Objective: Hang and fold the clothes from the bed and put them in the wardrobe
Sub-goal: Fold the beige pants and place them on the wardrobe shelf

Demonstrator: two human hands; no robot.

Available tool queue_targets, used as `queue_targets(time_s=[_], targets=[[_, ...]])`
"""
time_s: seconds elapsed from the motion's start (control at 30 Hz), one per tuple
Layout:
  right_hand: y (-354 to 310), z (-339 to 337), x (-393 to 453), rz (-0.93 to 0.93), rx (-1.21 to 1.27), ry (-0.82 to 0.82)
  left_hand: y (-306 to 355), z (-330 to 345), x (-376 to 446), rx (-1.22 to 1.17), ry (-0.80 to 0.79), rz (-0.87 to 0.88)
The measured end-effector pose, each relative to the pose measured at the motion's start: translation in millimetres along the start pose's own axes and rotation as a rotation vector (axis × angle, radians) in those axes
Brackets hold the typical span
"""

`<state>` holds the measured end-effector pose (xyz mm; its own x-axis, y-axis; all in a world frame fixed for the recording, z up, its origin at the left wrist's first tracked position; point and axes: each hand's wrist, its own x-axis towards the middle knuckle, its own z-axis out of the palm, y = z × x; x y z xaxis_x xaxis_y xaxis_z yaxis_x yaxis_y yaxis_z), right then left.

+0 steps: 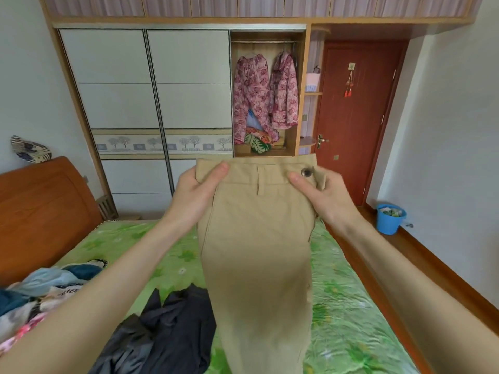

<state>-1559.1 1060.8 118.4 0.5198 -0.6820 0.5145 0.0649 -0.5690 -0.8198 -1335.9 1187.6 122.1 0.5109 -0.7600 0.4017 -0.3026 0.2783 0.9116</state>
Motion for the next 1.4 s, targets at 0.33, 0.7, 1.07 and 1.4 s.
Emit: queue_targets(time_s=[0.33, 0.7, 1.07, 1.4], targets=[[-126, -88, 70, 0.057, -0.082, -0.39, 99, 6, 68, -0.097, -0.066, 0.158], [-146, -92, 65, 0.07, -0.263, -0.472, 141, -18, 79, 0.079, -0.813, -0.041], [-3, -62, 119, 0.286, -0.491, -0.476, 15, 7, 141, 0.392, -0.808, -0.463], [-2, -79, 271, -0.368, -0.619, 0.526, 72, 71, 290, 0.096, -0.139, 0.044]])
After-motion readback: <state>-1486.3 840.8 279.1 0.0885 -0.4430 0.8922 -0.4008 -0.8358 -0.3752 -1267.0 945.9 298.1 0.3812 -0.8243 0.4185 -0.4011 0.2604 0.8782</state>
